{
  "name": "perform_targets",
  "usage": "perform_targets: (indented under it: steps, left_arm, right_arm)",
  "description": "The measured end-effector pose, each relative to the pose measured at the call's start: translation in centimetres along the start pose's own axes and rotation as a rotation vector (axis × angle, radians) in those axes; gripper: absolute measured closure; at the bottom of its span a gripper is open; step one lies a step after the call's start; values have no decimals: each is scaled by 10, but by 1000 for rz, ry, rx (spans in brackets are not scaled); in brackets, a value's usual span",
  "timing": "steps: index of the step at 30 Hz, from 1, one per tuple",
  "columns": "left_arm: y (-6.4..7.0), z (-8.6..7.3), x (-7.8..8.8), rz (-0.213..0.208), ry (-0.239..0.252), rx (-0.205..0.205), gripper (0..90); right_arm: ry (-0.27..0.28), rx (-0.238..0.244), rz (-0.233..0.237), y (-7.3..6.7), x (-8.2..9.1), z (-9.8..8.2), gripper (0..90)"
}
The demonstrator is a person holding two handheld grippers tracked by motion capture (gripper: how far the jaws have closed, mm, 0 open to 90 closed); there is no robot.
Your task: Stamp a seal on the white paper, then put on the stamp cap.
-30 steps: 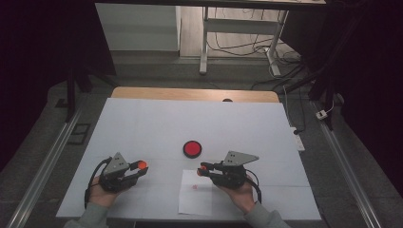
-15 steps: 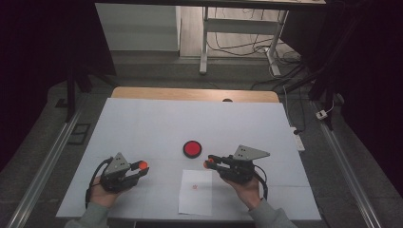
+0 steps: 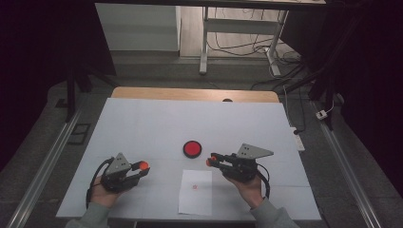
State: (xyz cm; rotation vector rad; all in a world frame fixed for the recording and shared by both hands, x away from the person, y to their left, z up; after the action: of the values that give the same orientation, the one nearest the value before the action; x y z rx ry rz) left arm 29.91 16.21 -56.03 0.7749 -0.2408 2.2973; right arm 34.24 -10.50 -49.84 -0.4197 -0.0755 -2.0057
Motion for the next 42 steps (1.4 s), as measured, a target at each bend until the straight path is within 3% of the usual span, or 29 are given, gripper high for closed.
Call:
perform_targets:
  steps: [29,42]
  left_arm:
    - [10,8,-10,-19,-3,-32,651]
    - [23,13,-18,-45,-13,-73,651]
  right_arm:
    - [2,10,10,-3,-1,2,722]
    - [-1,9,12,-4,-2,1,722]
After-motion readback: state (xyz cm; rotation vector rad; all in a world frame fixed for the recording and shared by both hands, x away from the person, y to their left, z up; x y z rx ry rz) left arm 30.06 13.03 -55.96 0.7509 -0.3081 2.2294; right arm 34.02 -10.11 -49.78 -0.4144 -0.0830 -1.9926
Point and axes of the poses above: each handheld gripper's, and its own axes: x roughly backward along the jaws, z roughly out of its top, y roughly to its right, the point moved 9 cm from there along -x, roughly forward along the jaws, and after that the axes turned 1 degree about -z, right-handed, at the moved point
